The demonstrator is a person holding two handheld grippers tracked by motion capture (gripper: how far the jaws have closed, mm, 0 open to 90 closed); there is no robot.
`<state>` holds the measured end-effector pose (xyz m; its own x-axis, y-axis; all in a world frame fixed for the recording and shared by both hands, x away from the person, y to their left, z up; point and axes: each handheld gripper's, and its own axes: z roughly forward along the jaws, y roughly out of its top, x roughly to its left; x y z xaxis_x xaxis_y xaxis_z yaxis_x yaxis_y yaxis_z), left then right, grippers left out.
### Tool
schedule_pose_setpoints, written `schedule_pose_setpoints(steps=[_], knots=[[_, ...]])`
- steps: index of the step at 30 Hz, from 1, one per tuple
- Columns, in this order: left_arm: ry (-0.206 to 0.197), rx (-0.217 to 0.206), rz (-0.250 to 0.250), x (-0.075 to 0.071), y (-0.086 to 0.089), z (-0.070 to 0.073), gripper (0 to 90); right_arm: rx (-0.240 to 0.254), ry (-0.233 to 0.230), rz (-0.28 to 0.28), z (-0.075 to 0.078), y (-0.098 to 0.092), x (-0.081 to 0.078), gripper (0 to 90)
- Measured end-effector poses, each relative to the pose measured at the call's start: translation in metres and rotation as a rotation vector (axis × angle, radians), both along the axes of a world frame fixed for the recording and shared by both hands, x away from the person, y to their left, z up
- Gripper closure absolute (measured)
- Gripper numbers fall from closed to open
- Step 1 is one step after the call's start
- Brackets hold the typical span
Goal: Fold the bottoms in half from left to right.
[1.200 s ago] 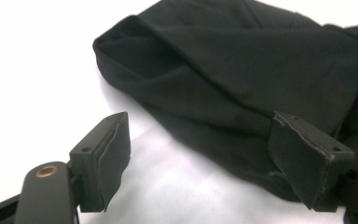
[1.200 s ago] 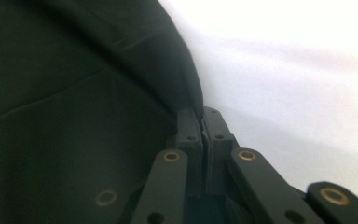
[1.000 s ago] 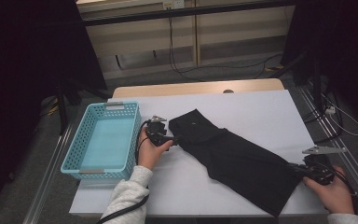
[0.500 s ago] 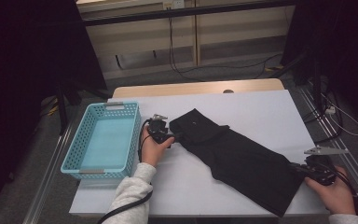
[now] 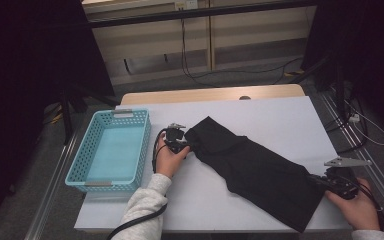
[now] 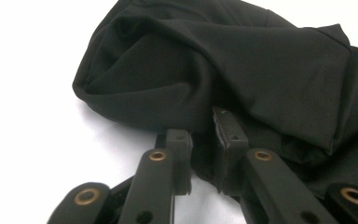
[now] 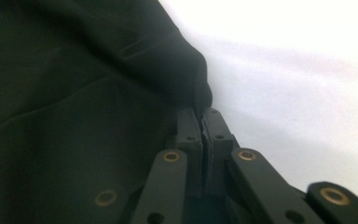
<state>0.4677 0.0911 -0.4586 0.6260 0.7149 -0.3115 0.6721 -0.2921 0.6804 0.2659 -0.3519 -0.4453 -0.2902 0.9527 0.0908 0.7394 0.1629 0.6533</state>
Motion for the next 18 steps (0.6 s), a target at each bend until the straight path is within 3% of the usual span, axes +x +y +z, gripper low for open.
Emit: schedule_pose_setpoints(steps=[5,12,18], knots=[[-0.007,0.001,0.027,-0.002,0.012,0.011,81.7,0.008,-0.001,-0.002,0.0,0.0,-0.001,87.7],[-0.028,0.053,0.092,-0.014,0.04,0.025,81.9,0.033,0.001,0.037,-0.001,0.006,0.002,87.5],[-0.023,0.081,0.097,-0.018,0.043,0.022,80.9,0.016,0.011,0.073,0.0,0.018,0.008,87.4]])
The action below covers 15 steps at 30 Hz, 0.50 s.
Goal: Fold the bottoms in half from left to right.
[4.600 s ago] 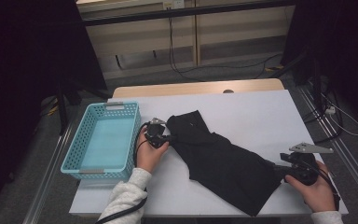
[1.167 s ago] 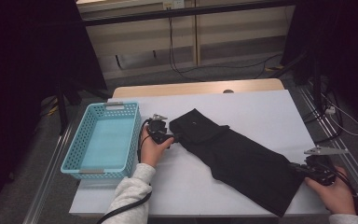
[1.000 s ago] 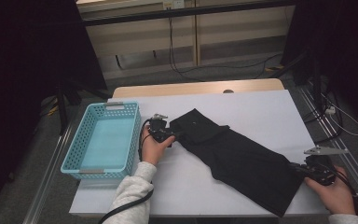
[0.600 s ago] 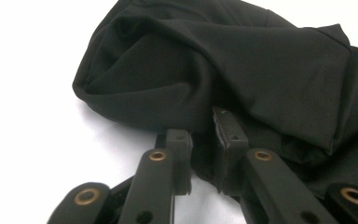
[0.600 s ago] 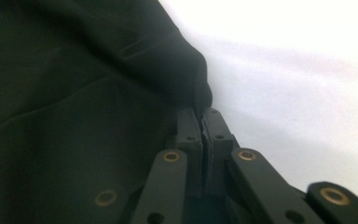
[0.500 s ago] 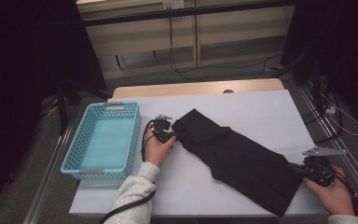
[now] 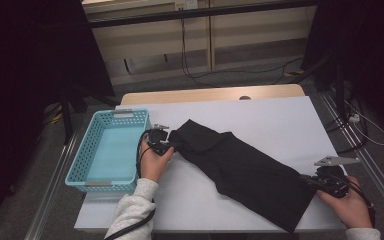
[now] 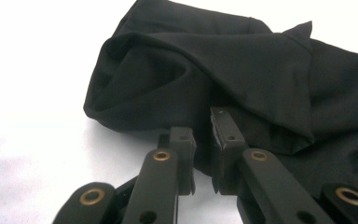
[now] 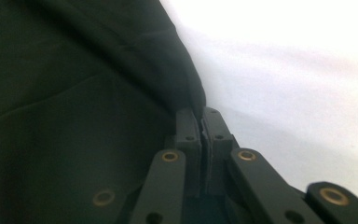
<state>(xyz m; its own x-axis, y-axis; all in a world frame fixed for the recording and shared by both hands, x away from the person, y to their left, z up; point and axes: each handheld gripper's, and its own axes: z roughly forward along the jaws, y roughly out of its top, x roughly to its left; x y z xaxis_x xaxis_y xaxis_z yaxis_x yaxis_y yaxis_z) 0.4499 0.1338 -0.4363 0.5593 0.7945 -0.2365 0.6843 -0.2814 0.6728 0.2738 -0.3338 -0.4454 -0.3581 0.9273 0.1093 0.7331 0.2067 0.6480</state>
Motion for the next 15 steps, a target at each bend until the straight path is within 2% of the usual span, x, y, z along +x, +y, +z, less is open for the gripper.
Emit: schedule_pose_setpoints(steps=[3,4,6,11,15], knots=[[0.009,0.004,-0.002,-0.002,0.001,0.0,80.9,0.007,-0.001,-0.003,0.0,-0.001,0.0,87.2],[0.008,-0.002,0.003,-0.003,0.001,0.001,81.0,0.012,0.0,-0.004,-0.001,-0.001,0.0,87.2],[-0.002,0.013,0.0,-0.006,0.001,0.005,81.1,0.014,-0.002,-0.002,-0.001,-0.001,0.001,87.3],[-0.013,0.034,0.016,-0.013,0.006,0.013,81.5,0.01,-0.006,0.016,-0.001,0.007,0.002,87.2],[-0.002,0.034,0.02,-0.013,0.009,0.011,81.6,0.004,0.001,0.036,0.0,0.014,0.003,87.3]])
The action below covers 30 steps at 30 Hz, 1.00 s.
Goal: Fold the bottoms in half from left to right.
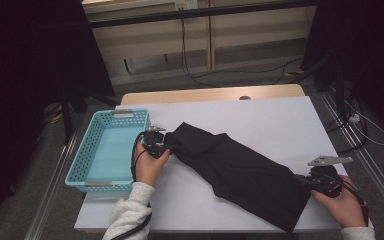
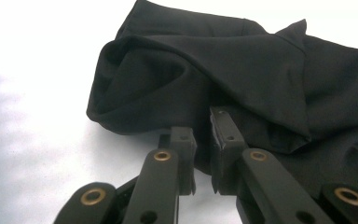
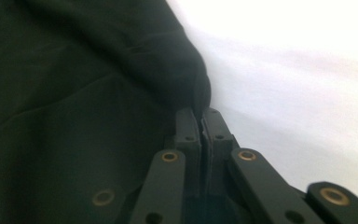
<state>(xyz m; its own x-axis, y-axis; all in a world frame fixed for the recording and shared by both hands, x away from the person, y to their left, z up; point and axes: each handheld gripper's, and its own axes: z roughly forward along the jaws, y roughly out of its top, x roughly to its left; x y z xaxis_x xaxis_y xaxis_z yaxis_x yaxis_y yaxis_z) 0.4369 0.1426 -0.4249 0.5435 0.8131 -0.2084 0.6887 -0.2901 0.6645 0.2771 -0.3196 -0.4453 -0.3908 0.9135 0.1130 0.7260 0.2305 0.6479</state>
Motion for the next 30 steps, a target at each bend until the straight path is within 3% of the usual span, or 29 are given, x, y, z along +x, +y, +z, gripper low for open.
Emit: schedule_pose_setpoints(steps=[9,18,23,26,30], knots=[[0.031,-0.015,-0.027,-0.001,-0.007,-0.005,81.3,0.009,-0.008,-0.046,0.002,-0.022,-0.003,88.2],[0.049,-0.02,-0.077,-0.007,-0.017,-0.003,81.2,-0.031,-0.013,-0.08,0.006,-0.037,-0.005,88.4],[0.057,-0.009,-0.08,-0.009,-0.017,-0.004,79.0,-0.002,-0.021,-0.1,0.007,-0.045,-0.007,88.4],[0.003,0.009,-0.056,-0.009,-0.015,0.0,63.1,-0.014,-0.03,-0.082,0.006,-0.043,-0.007,83.5],[-0.052,0.029,-0.045,-0.005,-0.01,0.003,35.6,-0.02,-0.04,-0.098,0.007,-0.039,-0.004,60.1]])
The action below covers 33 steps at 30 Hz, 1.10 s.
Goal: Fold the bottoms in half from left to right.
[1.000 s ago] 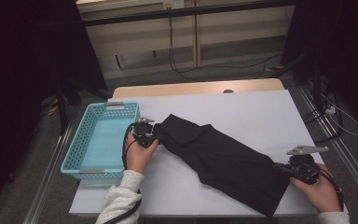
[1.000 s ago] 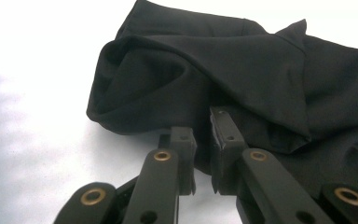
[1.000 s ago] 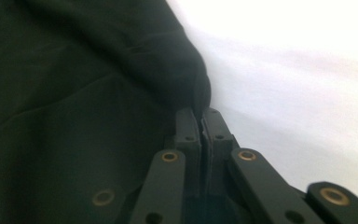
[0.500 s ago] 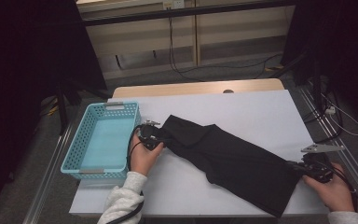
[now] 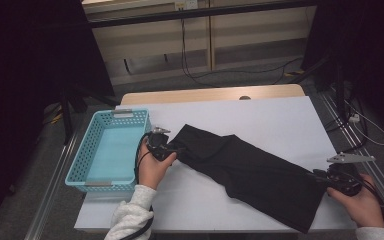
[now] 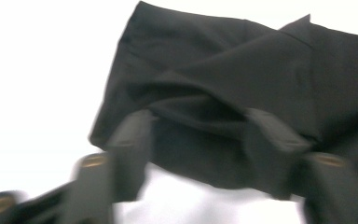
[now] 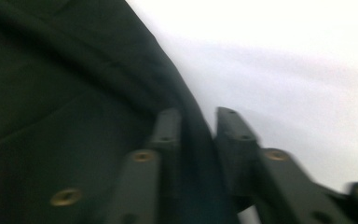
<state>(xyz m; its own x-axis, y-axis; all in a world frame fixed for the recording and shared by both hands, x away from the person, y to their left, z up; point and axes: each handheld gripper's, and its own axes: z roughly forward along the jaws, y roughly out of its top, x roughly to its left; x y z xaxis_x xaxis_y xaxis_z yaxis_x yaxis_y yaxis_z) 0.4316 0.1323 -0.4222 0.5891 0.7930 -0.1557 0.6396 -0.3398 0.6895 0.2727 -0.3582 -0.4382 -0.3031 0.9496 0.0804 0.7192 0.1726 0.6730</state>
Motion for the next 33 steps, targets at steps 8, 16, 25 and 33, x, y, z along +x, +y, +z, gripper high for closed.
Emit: schedule_pose_setpoints(steps=[8,16,25,33], knots=[[-0.016,-0.016,-0.075,0.002,-0.009,0.001,26.3,0.044,-0.029,0.076,0.0,0.025,0.007,35.9],[-0.011,-0.043,-0.127,0.005,-0.012,-0.005,25.3,0.047,-0.035,0.156,-0.003,0.047,0.011,31.1],[-0.019,-0.056,-0.212,-0.002,-0.038,-0.003,22.8,0.051,-0.037,0.18,-0.003,0.055,0.012,28.0],[-0.003,-0.006,-0.267,-0.006,-0.066,-0.02,25.8,0.049,-0.033,0.183,-0.003,0.057,0.011,27.7]])
